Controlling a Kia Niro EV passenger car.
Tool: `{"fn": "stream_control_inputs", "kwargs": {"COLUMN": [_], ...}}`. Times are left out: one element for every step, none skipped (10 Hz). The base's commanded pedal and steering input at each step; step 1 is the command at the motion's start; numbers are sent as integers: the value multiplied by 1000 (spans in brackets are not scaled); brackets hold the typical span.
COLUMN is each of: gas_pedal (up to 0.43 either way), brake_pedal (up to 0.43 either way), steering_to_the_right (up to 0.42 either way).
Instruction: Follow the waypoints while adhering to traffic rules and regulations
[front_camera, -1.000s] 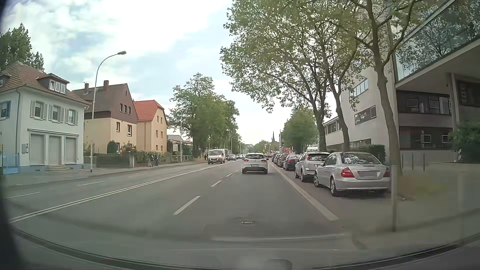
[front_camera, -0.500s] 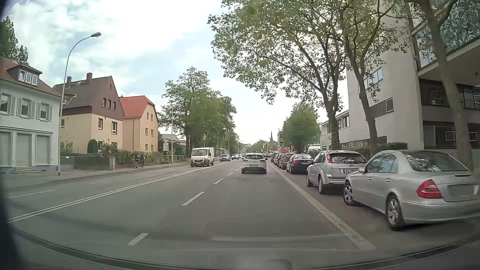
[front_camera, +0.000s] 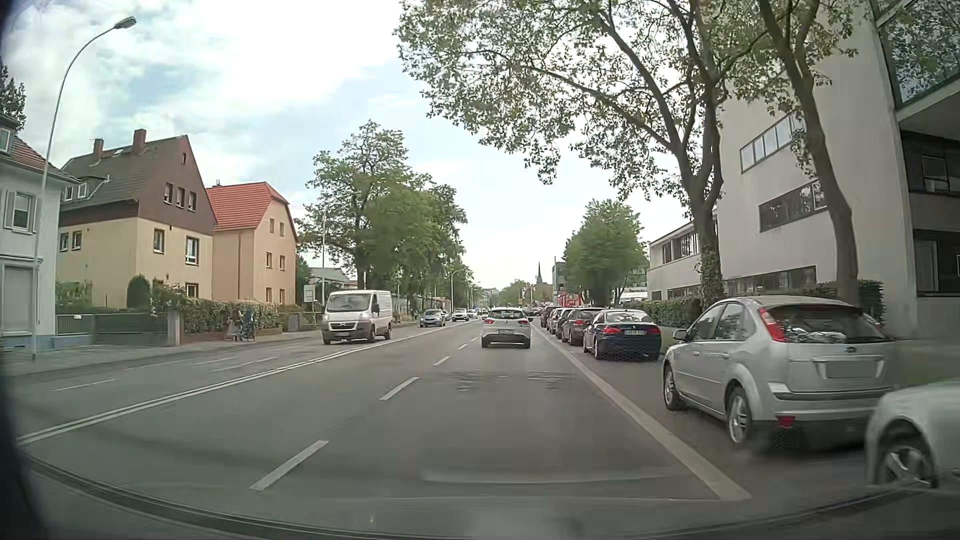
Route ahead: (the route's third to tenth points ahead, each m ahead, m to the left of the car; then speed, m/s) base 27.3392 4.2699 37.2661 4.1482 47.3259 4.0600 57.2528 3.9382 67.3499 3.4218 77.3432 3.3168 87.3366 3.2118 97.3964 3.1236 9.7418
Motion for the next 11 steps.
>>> {"fn": "stream_control_inputs", "kwargs": {"gas_pedal": [67,67,67,67,67,67,67,67,67,67,67], "brake_pedal": [18,18,18,18,18,18,18,18,18,18,18], "steering_to_the_right": [7,7,7,6,6,6,4,4,1,1,1]}}
